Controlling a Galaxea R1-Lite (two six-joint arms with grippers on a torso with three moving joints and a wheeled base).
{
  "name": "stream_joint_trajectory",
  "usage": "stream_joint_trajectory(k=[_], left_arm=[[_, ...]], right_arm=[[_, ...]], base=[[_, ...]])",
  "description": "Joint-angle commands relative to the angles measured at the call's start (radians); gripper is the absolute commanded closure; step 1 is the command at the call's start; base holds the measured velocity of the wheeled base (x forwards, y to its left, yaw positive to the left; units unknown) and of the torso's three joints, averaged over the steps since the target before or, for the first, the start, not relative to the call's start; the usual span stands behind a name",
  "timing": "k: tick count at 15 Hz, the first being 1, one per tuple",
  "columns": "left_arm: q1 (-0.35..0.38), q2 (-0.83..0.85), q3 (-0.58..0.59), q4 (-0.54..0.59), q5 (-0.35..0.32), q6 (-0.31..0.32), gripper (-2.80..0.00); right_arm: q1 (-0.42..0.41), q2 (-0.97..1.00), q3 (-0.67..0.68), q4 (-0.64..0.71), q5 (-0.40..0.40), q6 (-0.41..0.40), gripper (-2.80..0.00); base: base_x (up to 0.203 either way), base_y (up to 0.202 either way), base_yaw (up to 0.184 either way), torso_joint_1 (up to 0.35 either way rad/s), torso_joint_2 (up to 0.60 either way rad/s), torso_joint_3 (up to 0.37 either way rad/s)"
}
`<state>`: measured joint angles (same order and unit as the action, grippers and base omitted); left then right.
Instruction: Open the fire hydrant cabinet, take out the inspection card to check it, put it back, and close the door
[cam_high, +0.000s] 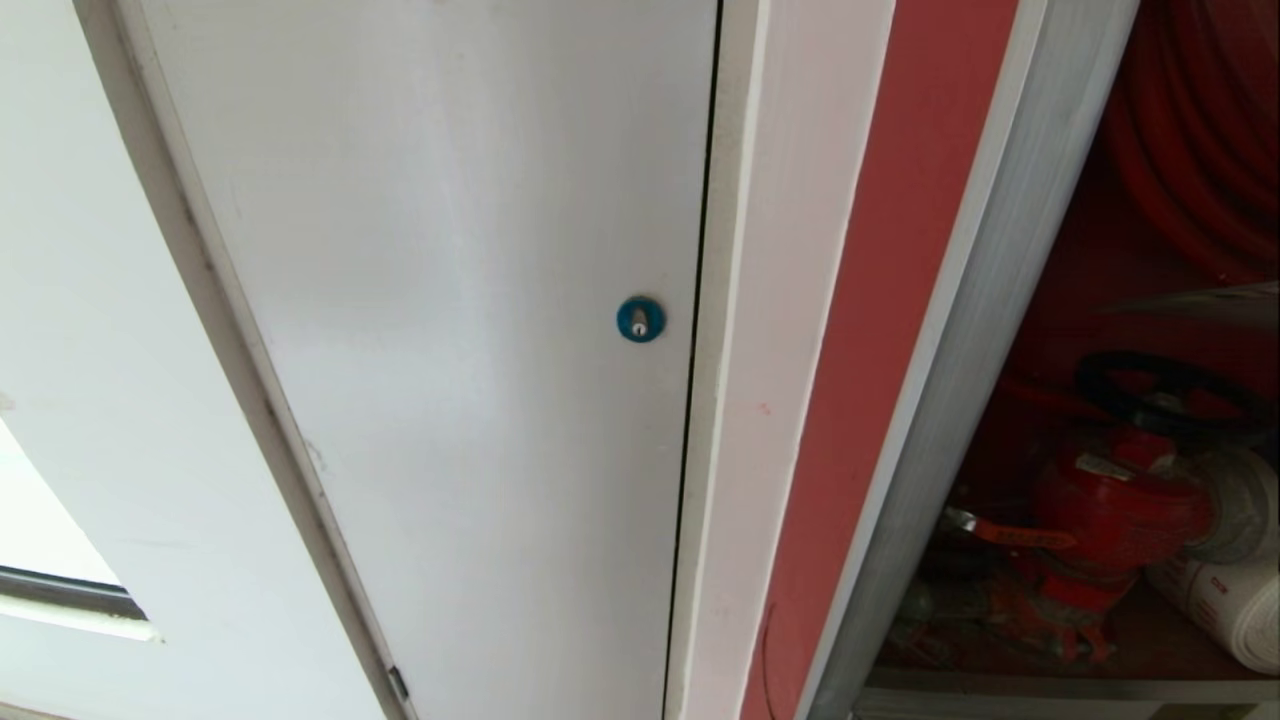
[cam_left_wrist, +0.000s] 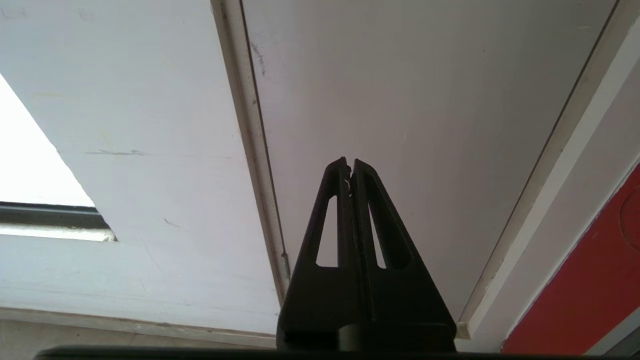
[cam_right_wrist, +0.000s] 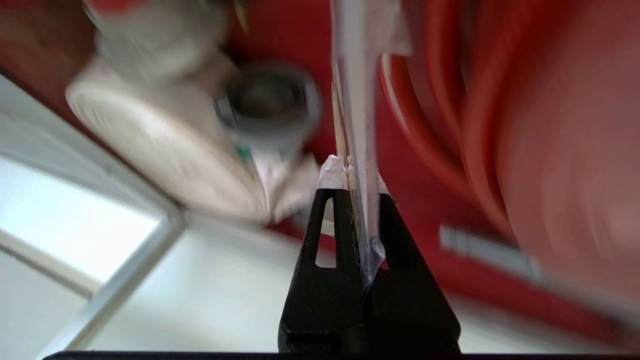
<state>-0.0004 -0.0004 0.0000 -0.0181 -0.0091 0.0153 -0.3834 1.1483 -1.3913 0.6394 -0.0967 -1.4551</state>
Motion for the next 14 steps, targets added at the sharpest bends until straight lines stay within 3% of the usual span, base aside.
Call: stream_joint_trajectory(k=[1,5,10,14], left_arm=[[0.000,-0.001,0.006,0.000,0.000,0.000,0.00],[0.000,-0.001,0.006,0.000,0.000,0.000,0.00],[-0.001,-0.001,0.006,0.000,0.000,0.000,0.00],[-0.001,-0.001,0.006,0.000,0.000,0.000,0.00]], right_arm=[[-0.053,0.057,0.002,0.001,0.061,-0.019,0.00],[-0.167,0.126,-0.020,-0.004,0.220,-0.151,0.00],[-0.223,0.207,-0.079,-0.006,0.286,-0.296,0.00],[-0.232,0.220,-0.085,-0.004,0.333,-0.309,0.00]], base=[[0.000,0.000,0.000,0.000,0.00,0.000],[0.000,0.000,0.000,0.000,0.00,0.000],[0.000,0.000,0.000,0.000,0.00,0.000],[0.000,0.000,0.000,0.000,0.00,0.000]])
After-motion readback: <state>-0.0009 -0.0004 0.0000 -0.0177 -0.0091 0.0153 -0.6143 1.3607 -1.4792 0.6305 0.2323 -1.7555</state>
